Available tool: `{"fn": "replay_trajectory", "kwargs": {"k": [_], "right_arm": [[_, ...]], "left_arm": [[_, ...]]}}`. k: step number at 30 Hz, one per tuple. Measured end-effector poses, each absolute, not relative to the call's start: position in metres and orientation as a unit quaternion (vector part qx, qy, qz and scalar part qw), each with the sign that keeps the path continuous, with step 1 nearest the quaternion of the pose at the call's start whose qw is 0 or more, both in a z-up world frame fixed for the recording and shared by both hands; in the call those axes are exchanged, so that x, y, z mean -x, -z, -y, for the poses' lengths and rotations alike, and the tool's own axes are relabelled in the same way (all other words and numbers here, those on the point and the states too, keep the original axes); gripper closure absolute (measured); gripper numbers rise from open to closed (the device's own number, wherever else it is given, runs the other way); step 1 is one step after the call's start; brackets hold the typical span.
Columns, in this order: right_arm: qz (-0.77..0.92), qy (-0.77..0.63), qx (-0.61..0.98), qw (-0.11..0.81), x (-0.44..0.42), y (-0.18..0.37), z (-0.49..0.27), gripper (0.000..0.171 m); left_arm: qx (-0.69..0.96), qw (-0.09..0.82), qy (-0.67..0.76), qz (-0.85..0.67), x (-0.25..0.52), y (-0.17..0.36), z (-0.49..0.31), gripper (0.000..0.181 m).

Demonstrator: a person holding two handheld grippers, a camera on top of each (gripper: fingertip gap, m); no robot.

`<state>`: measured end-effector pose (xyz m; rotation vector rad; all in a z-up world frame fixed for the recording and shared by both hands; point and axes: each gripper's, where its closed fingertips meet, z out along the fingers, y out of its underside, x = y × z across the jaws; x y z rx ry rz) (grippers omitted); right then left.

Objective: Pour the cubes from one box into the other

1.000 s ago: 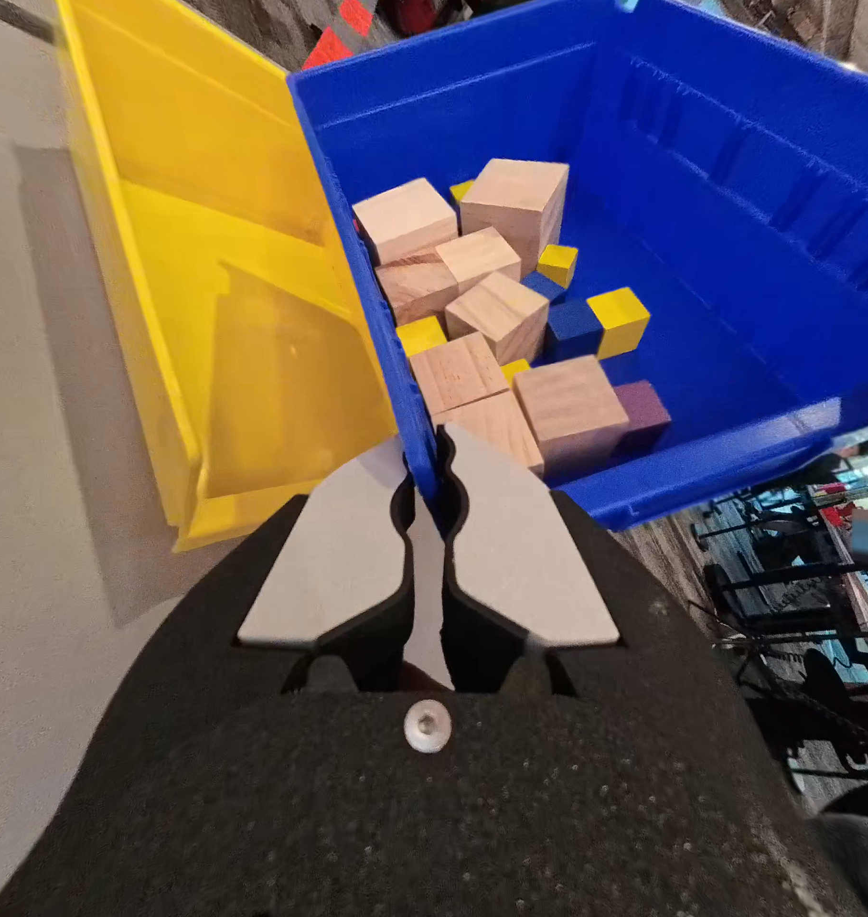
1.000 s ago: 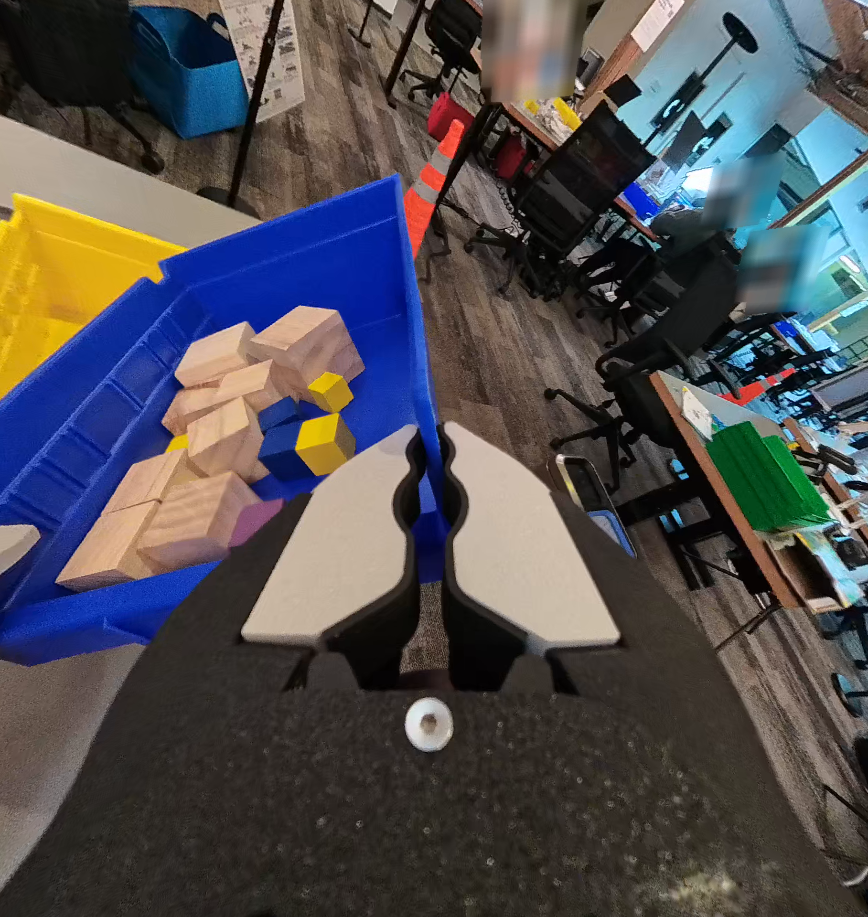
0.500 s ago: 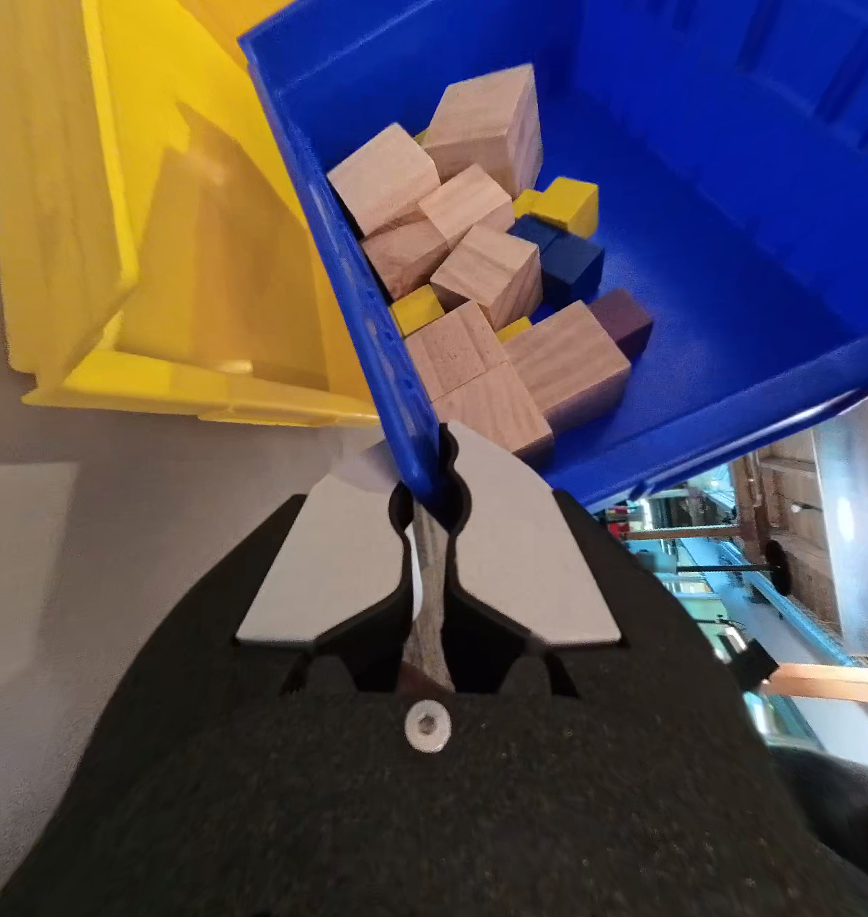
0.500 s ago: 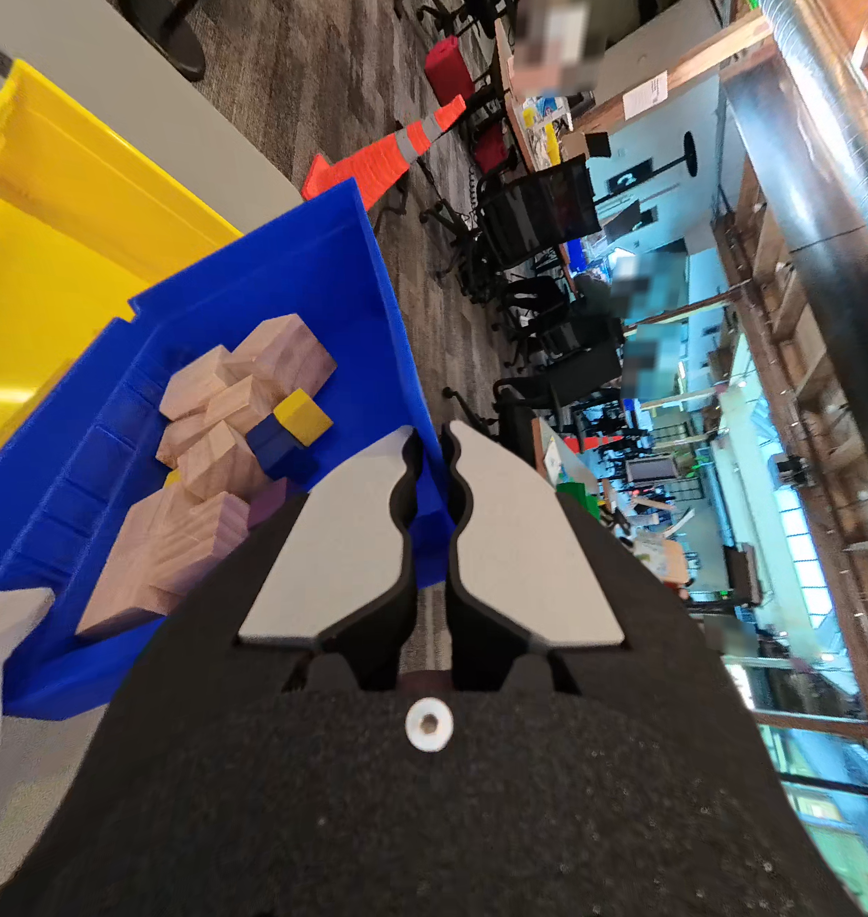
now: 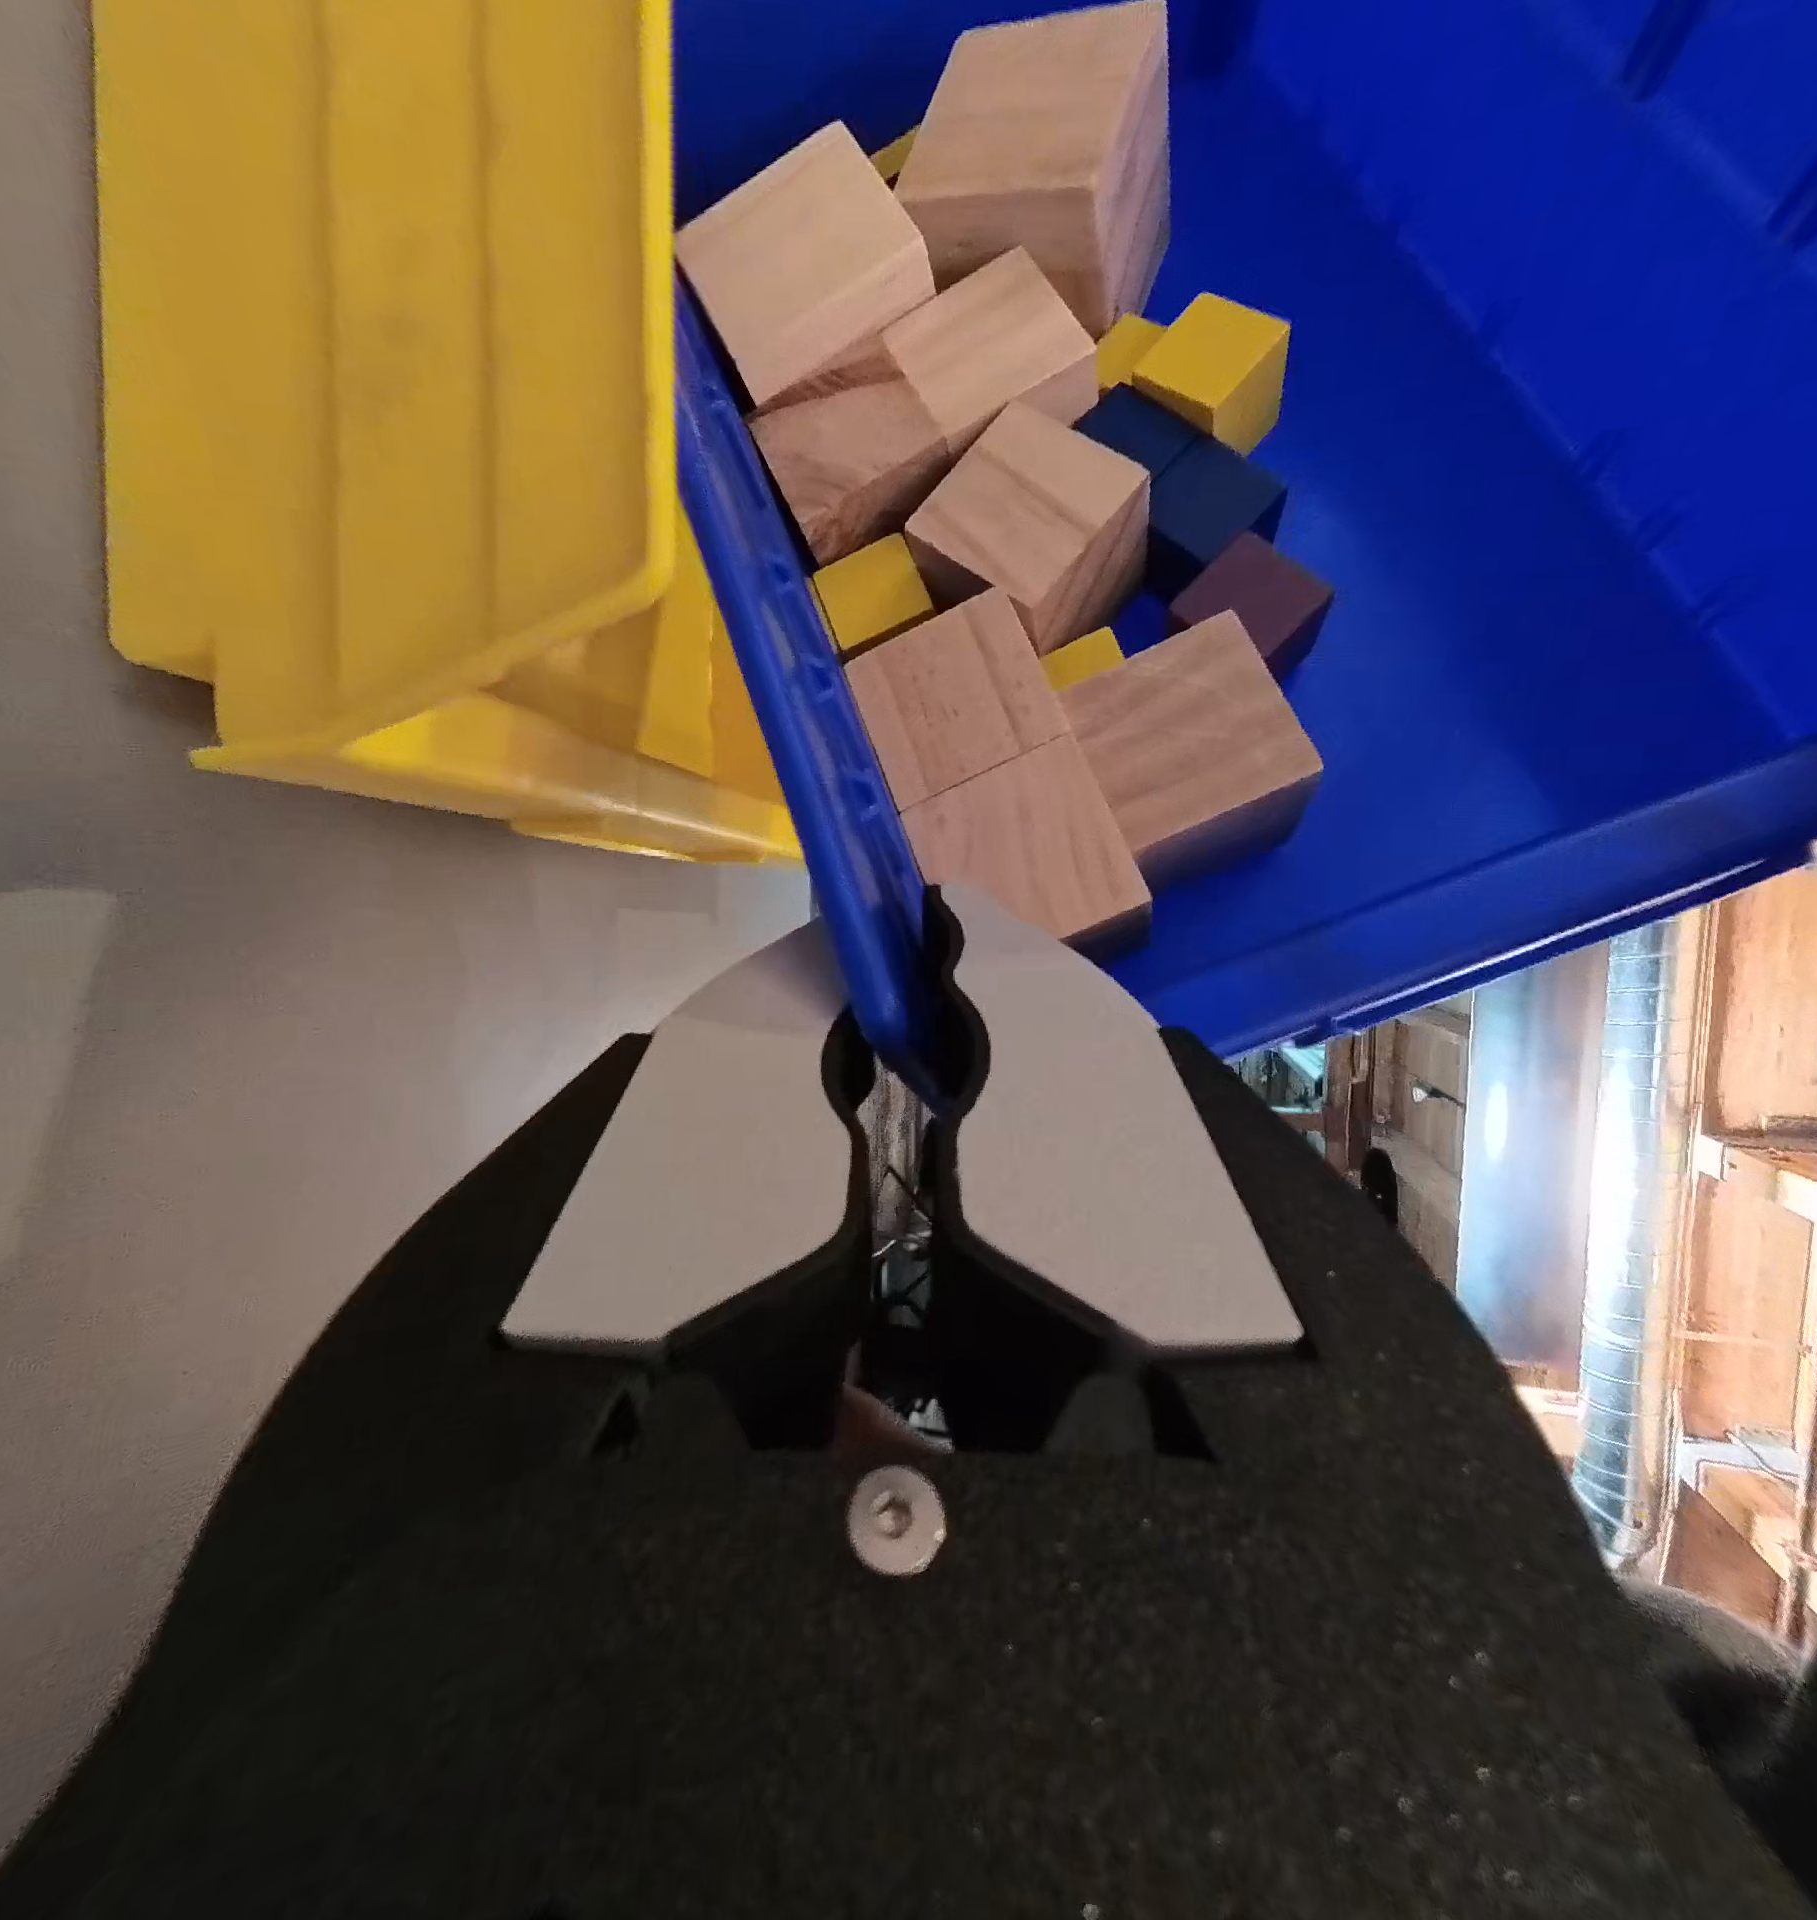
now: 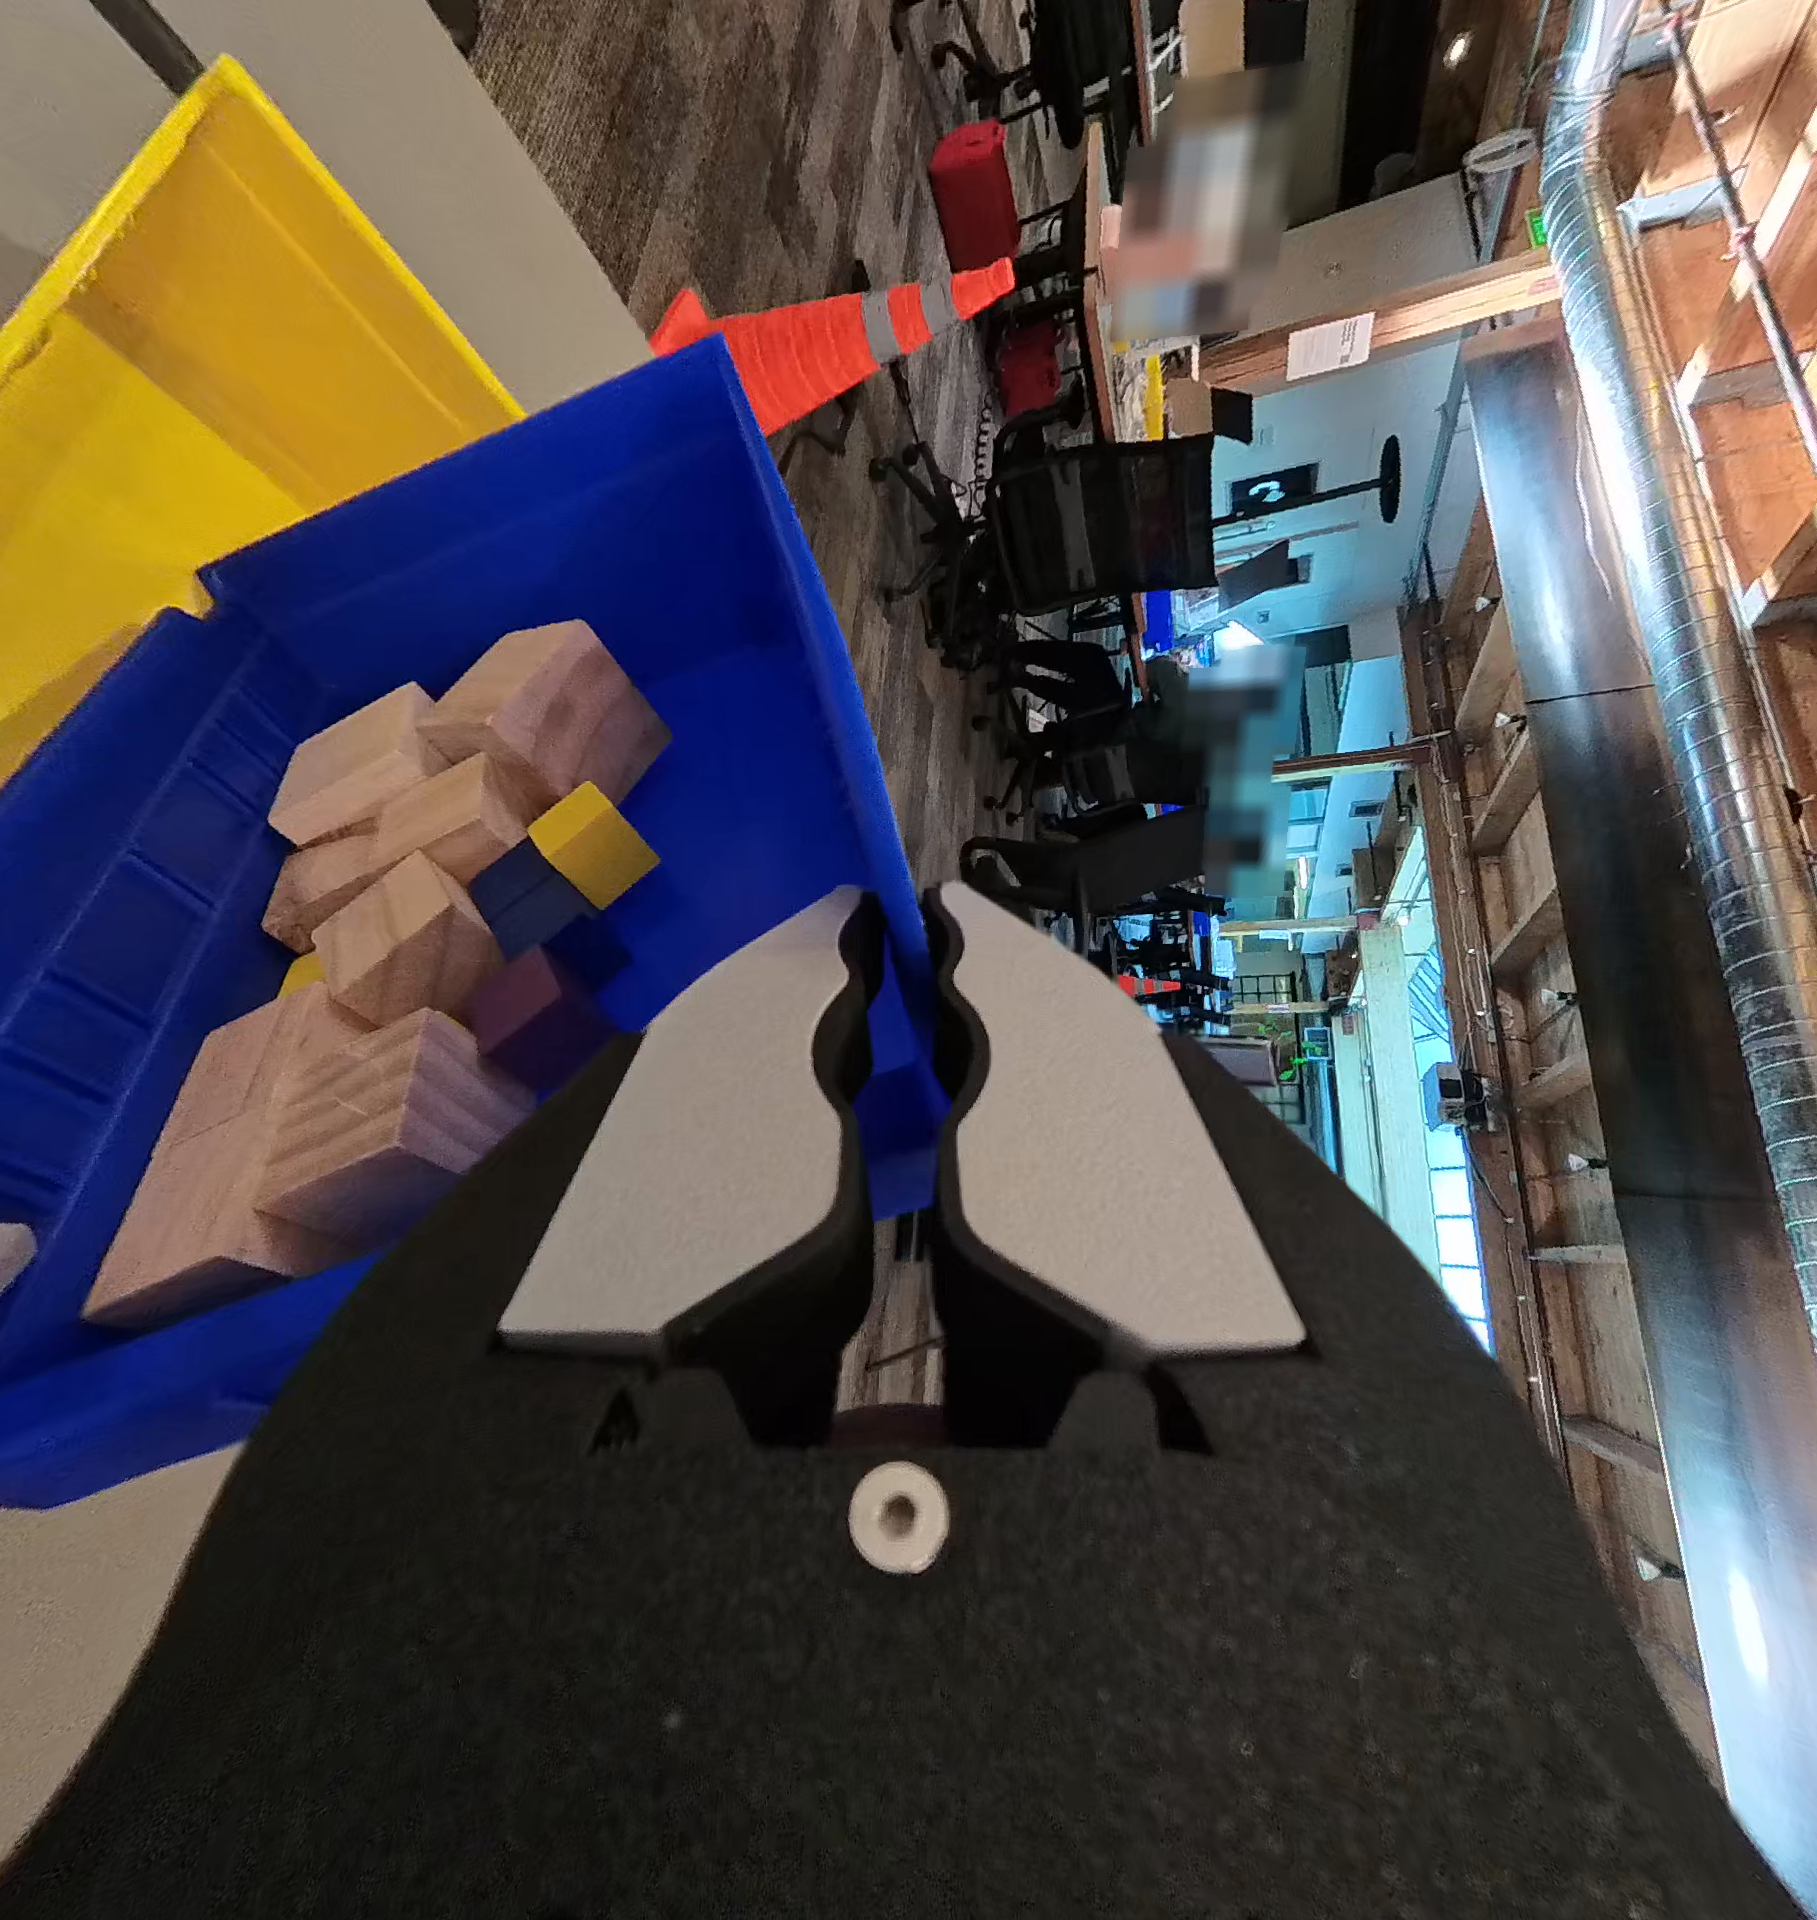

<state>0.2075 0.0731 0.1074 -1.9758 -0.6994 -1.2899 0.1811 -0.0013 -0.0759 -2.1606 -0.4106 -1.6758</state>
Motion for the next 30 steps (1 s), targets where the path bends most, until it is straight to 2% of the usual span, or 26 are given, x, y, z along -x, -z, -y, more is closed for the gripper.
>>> {"fn": "replay_trajectory", "kwargs": {"k": [9, 14, 23, 30], "right_arm": [[0.303, 0.539, 0.712, 0.333, -0.191, -0.104, -0.087, 0.164], [0.332, 0.536, 0.686, 0.364, -0.174, -0.098, -0.088, 0.164], [0.366, 0.549, 0.659, 0.361, -0.152, -0.092, -0.094, 0.164], [0.343, 0.544, 0.679, 0.355, -0.175, -0.094, -0.094, 0.164]], "left_arm": [[0.738, 0.145, 0.636, 0.171, -0.204, 0.080, -0.003, 0.176], [0.719, 0.151, 0.648, 0.200, -0.204, 0.087, -0.012, 0.176], [0.690, 0.140, 0.672, 0.230, -0.201, 0.090, -0.019, 0.176], [0.704, 0.144, 0.660, 0.219, -0.206, 0.090, -0.018, 0.176]]}}
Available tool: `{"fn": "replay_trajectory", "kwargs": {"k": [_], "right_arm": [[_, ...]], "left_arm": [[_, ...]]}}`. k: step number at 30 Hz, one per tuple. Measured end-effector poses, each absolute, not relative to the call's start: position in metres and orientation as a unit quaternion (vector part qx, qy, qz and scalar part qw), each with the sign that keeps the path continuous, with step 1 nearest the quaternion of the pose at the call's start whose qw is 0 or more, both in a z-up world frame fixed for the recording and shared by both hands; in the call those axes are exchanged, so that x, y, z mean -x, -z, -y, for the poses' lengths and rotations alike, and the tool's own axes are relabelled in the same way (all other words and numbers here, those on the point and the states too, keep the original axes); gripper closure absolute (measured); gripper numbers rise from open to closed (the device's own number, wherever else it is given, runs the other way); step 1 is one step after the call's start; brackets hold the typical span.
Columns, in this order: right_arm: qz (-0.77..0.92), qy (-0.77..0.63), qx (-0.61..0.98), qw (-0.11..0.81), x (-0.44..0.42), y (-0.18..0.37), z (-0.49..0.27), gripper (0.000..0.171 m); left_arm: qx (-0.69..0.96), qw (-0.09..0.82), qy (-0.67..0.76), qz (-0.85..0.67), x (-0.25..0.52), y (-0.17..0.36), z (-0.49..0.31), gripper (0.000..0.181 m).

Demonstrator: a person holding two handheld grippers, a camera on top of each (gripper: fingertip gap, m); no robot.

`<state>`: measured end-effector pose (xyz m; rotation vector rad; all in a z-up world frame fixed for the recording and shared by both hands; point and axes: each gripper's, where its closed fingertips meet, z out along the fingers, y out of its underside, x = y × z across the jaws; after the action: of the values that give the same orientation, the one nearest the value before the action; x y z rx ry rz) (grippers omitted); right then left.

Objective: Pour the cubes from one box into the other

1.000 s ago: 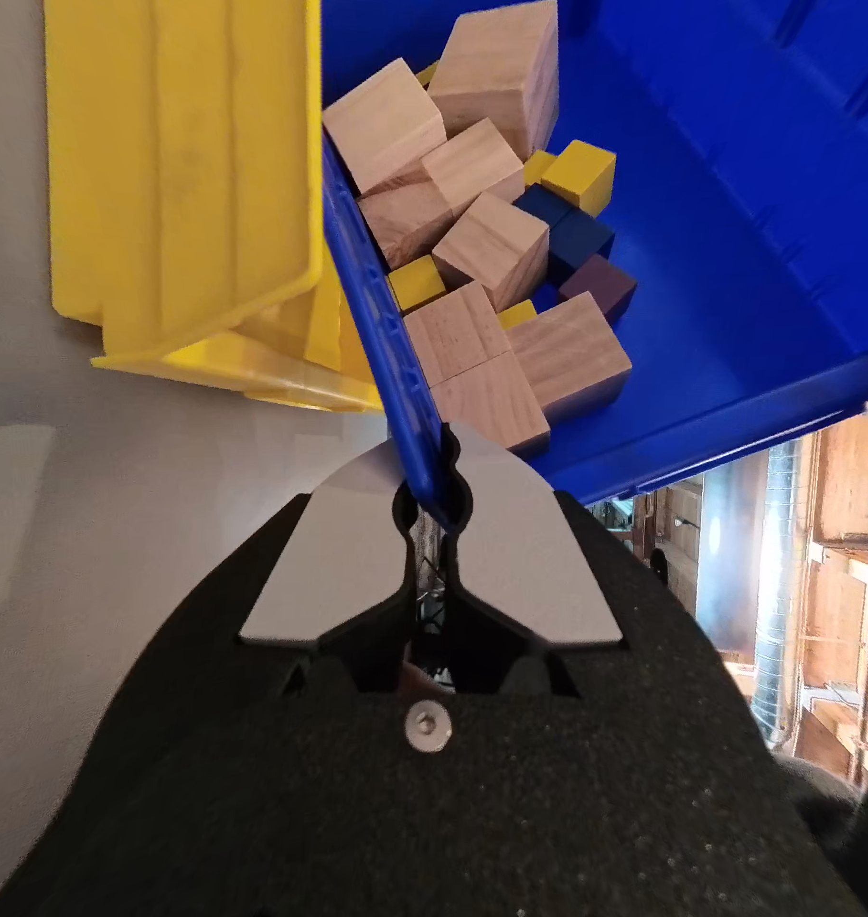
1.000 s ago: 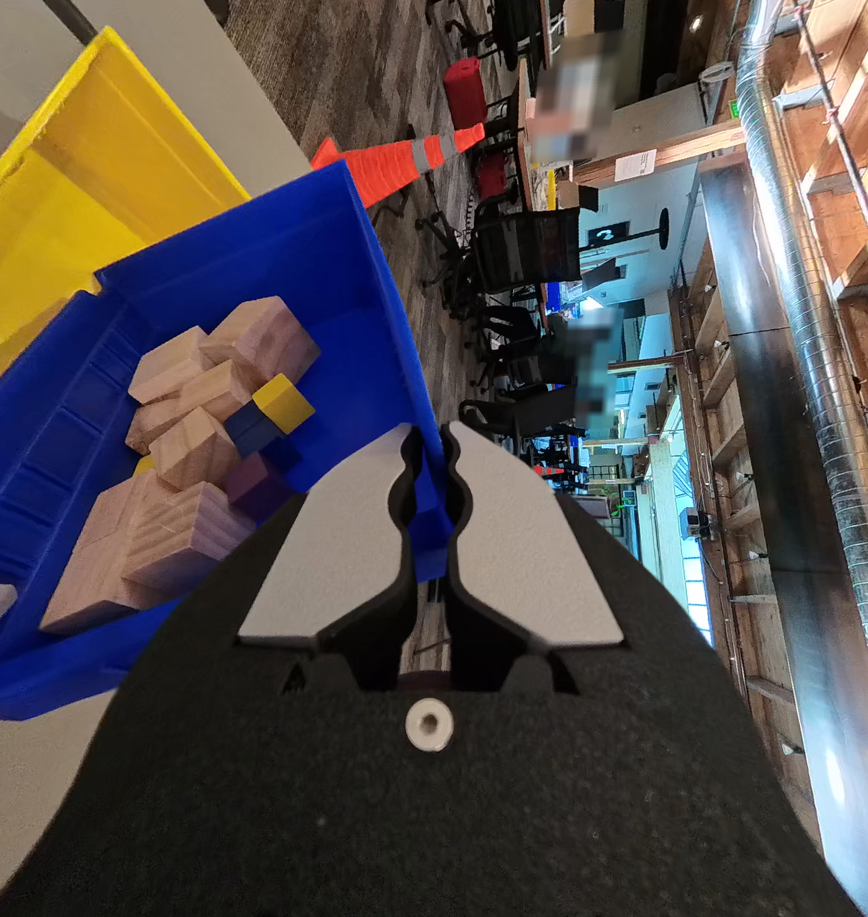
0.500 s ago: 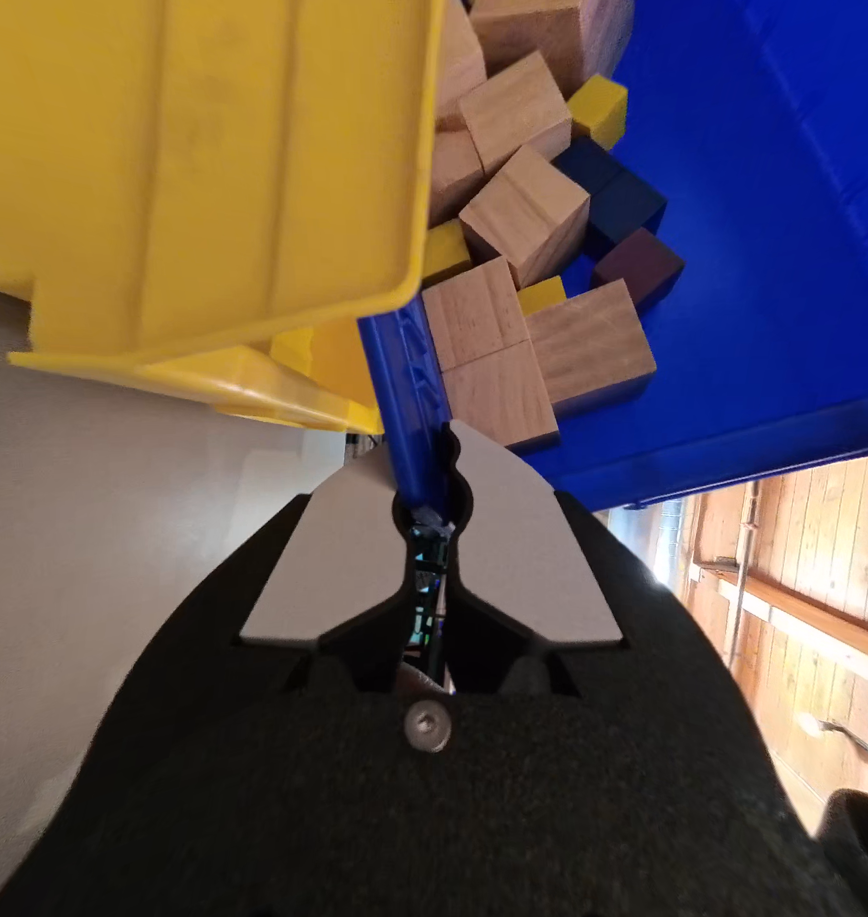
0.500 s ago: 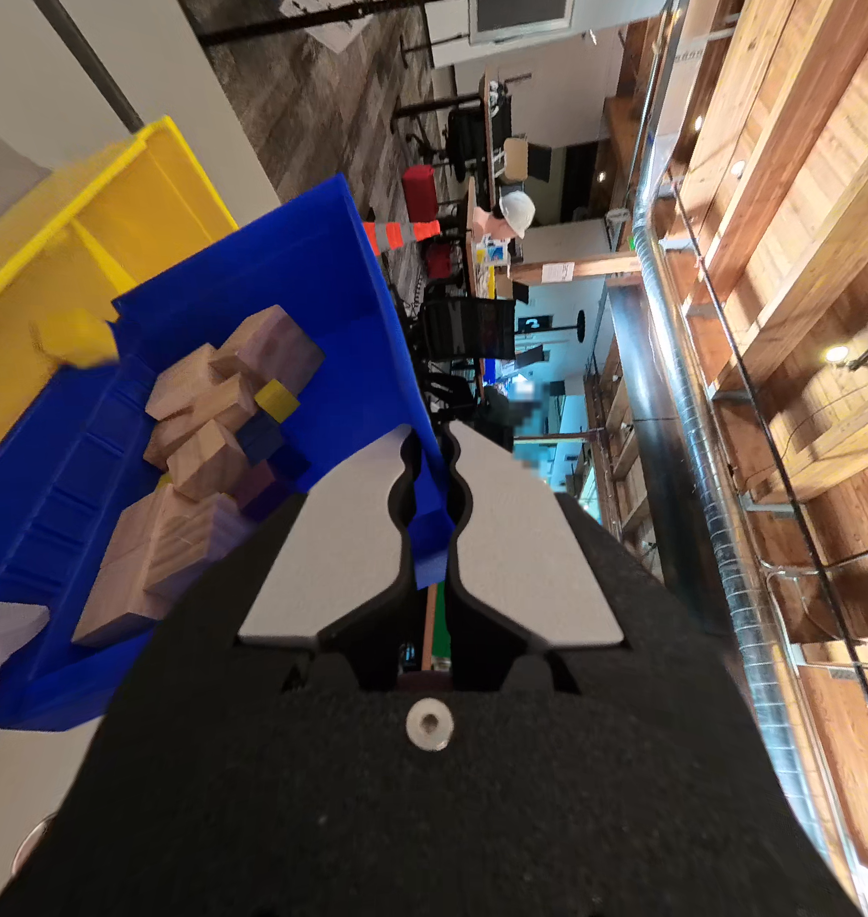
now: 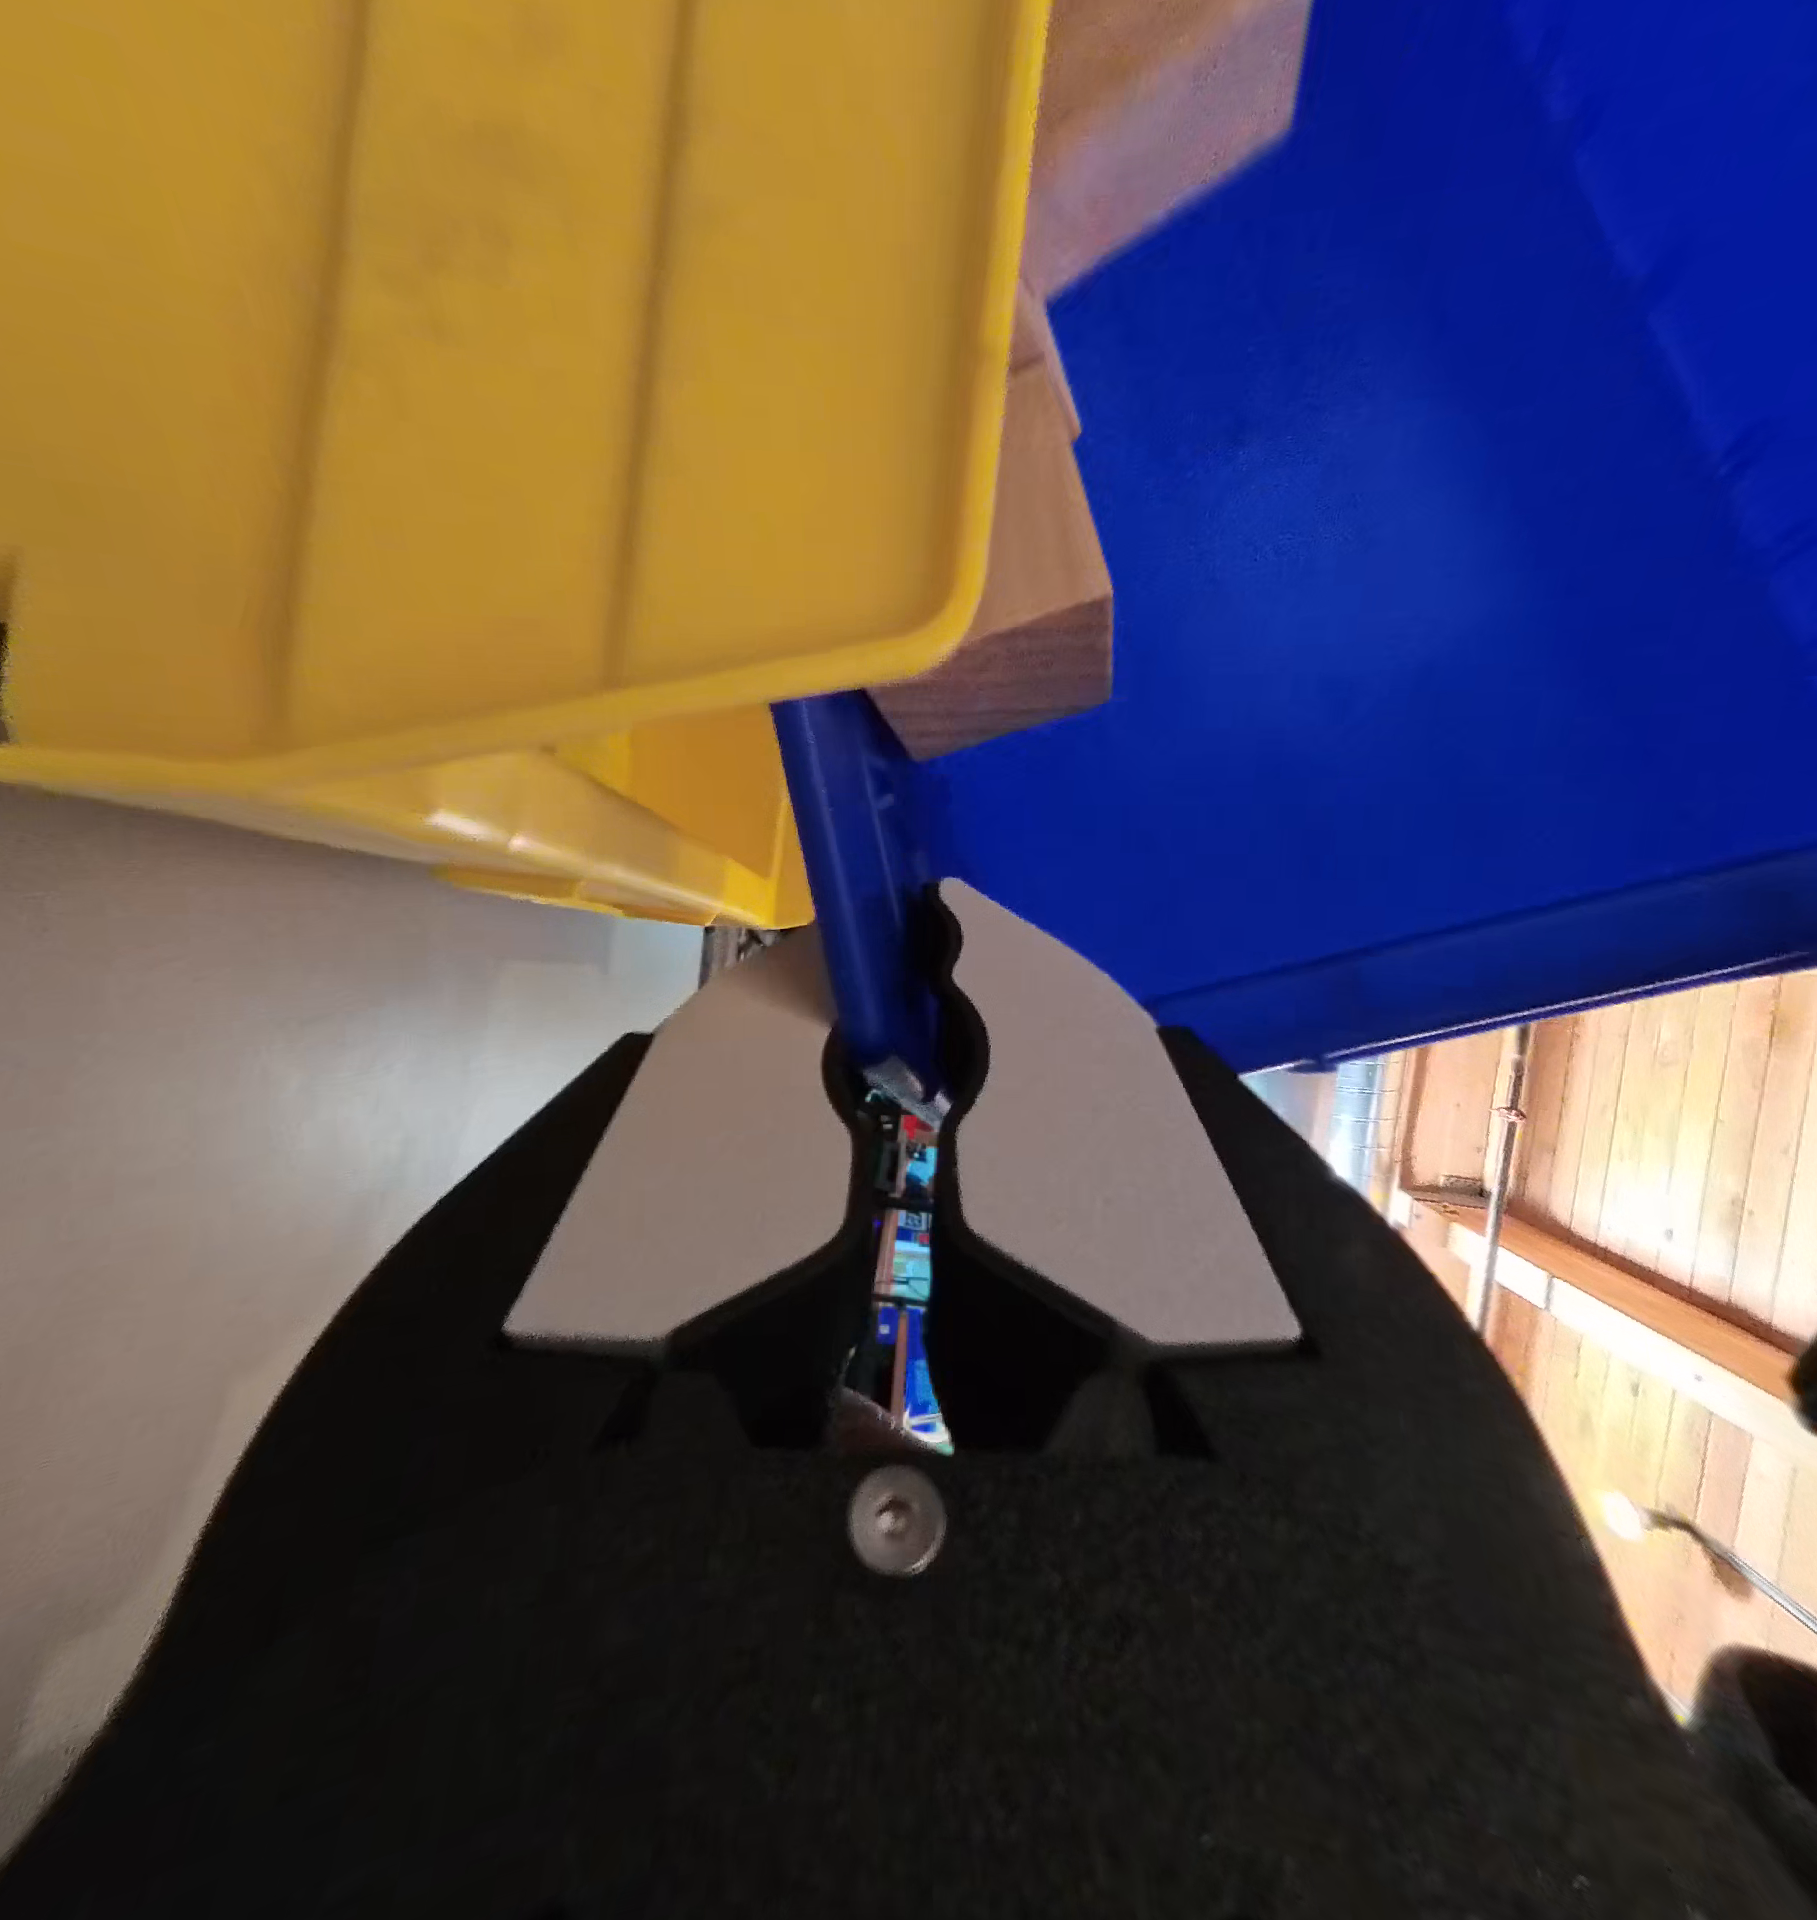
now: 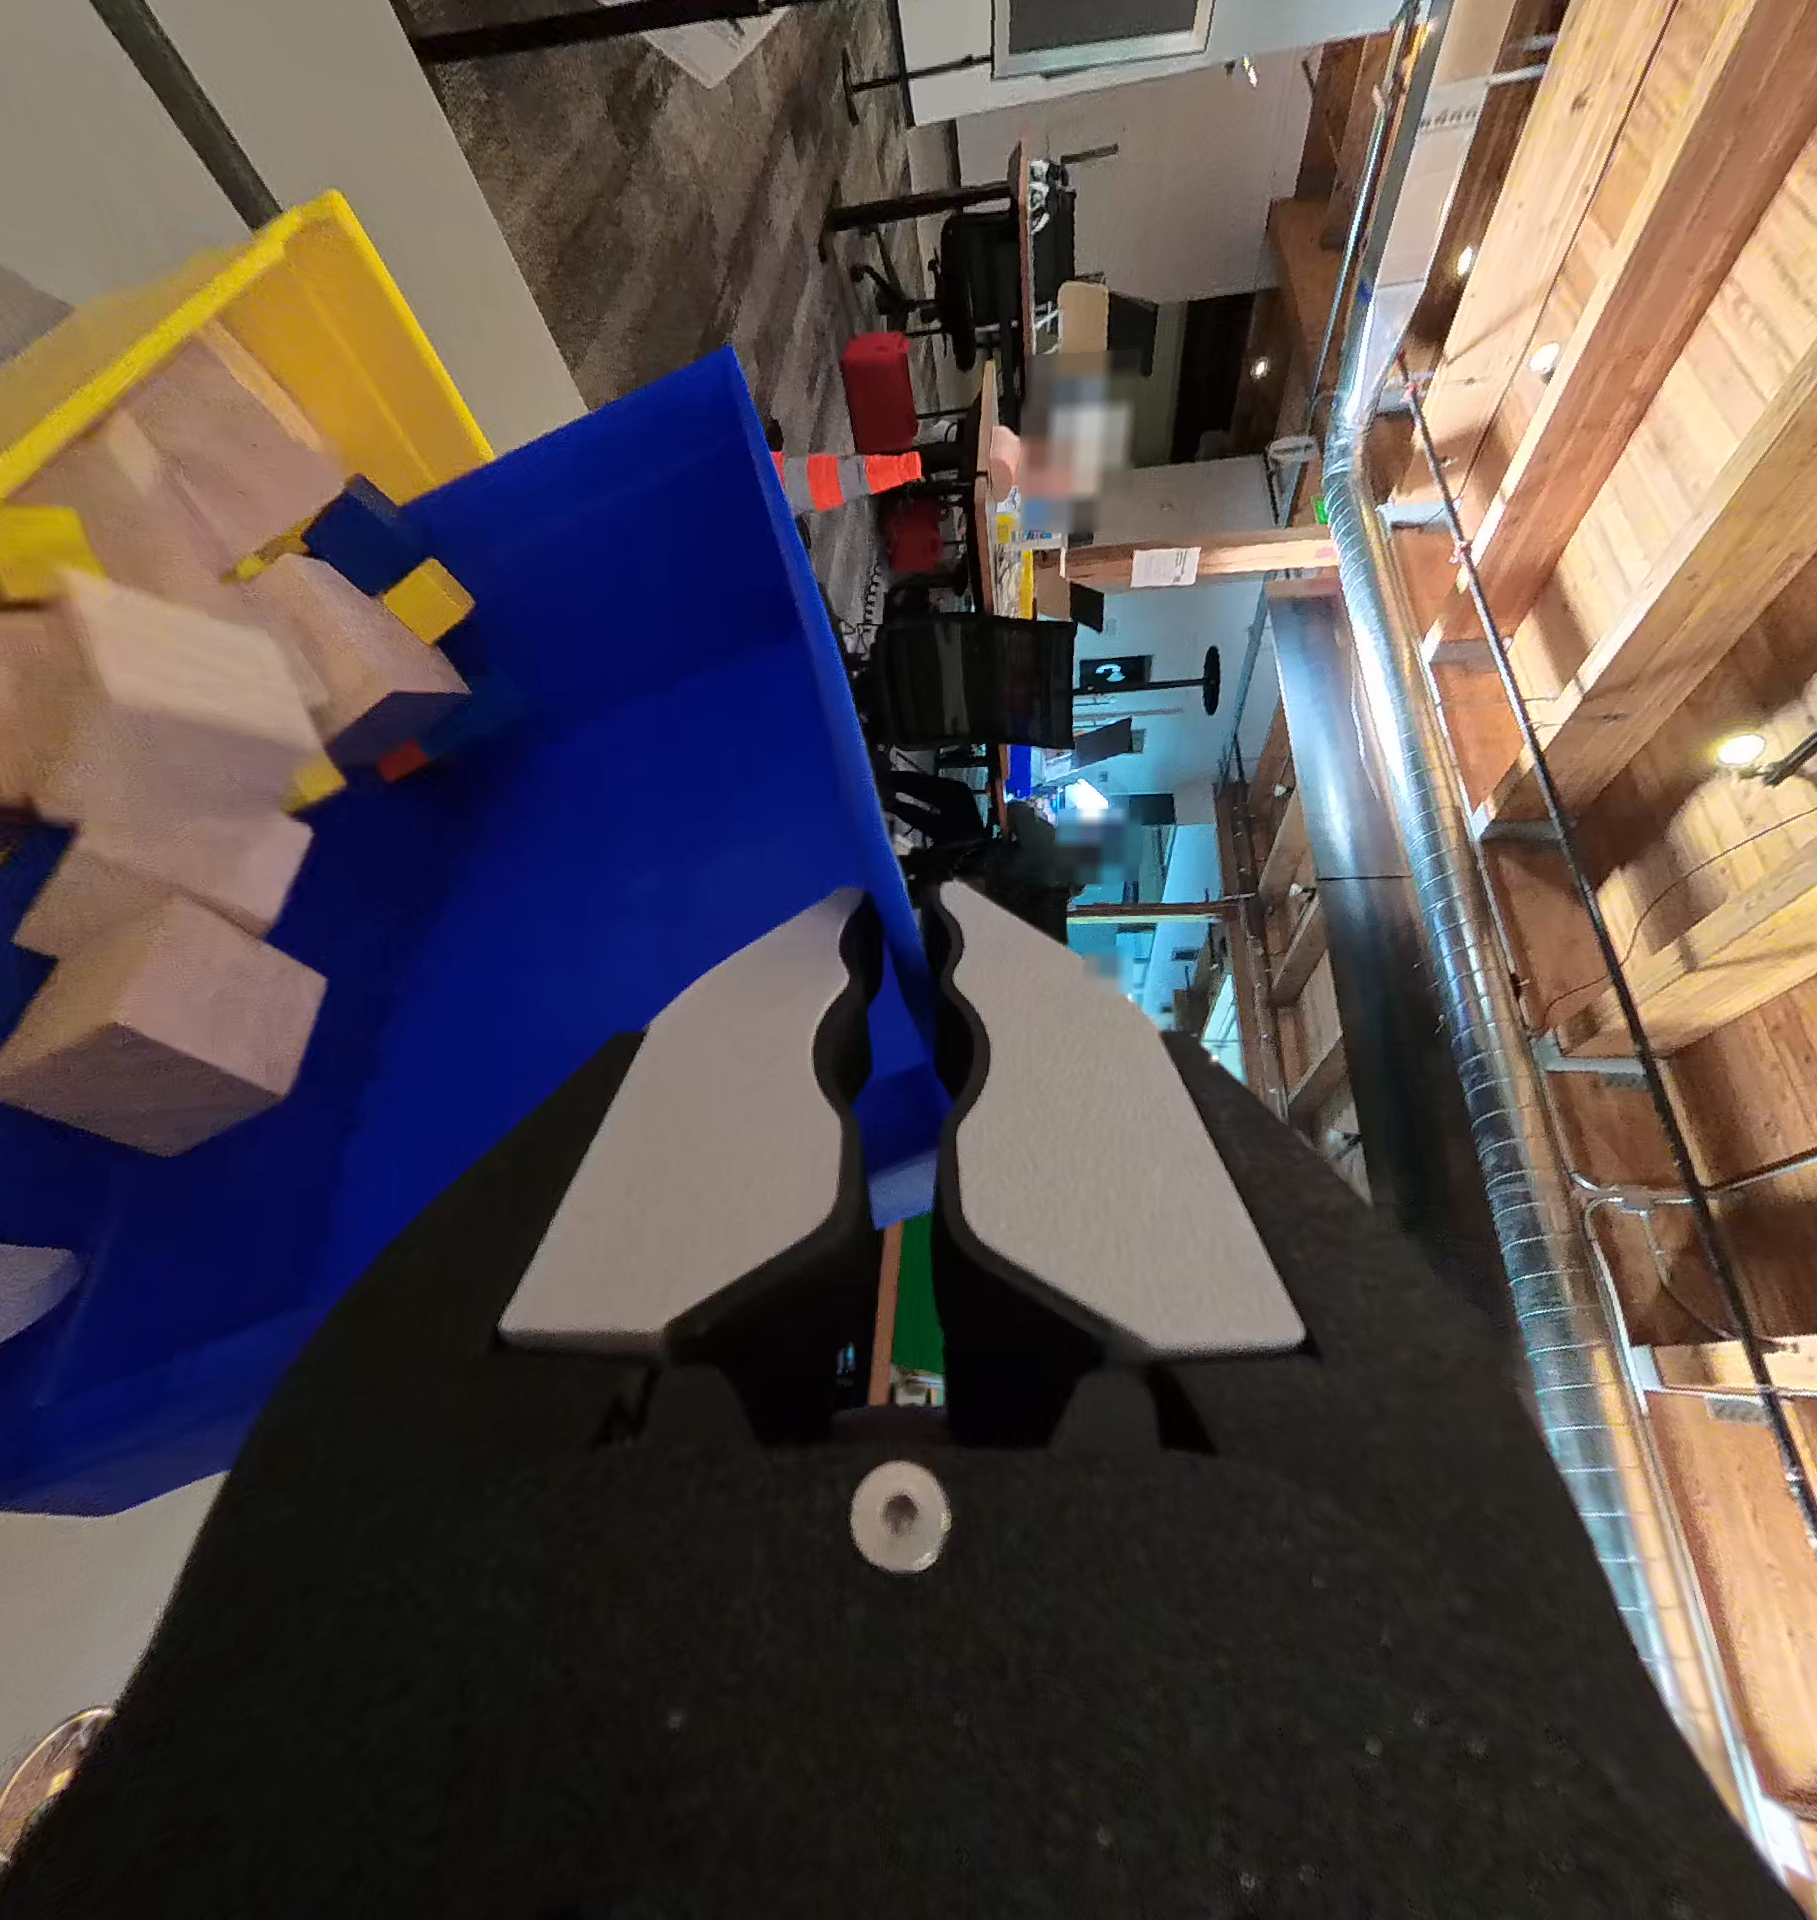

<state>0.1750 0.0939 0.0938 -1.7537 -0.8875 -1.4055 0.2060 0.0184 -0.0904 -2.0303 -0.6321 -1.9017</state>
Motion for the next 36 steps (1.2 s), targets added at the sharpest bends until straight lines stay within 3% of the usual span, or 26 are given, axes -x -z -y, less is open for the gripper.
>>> {"fn": "replay_trajectory", "kwargs": {"k": [12, 22, 36], "right_arm": [[0.310, 0.576, 0.663, 0.364, -0.213, -0.128, -0.069, 0.163], [0.277, 0.588, 0.650, 0.393, -0.212, -0.158, -0.036, 0.164], [0.326, 0.630, 0.628, 0.321, -0.200, -0.149, -0.037, 0.164]], "left_arm": [[0.710, 0.158, 0.664, 0.173, -0.244, 0.062, -0.005, 0.176], [0.667, 0.105, 0.722, 0.150, -0.259, 0.031, 0.016, 0.177], [0.624, 0.030, 0.763, 0.166, -0.273, 0.026, 0.034, 0.177]]}}
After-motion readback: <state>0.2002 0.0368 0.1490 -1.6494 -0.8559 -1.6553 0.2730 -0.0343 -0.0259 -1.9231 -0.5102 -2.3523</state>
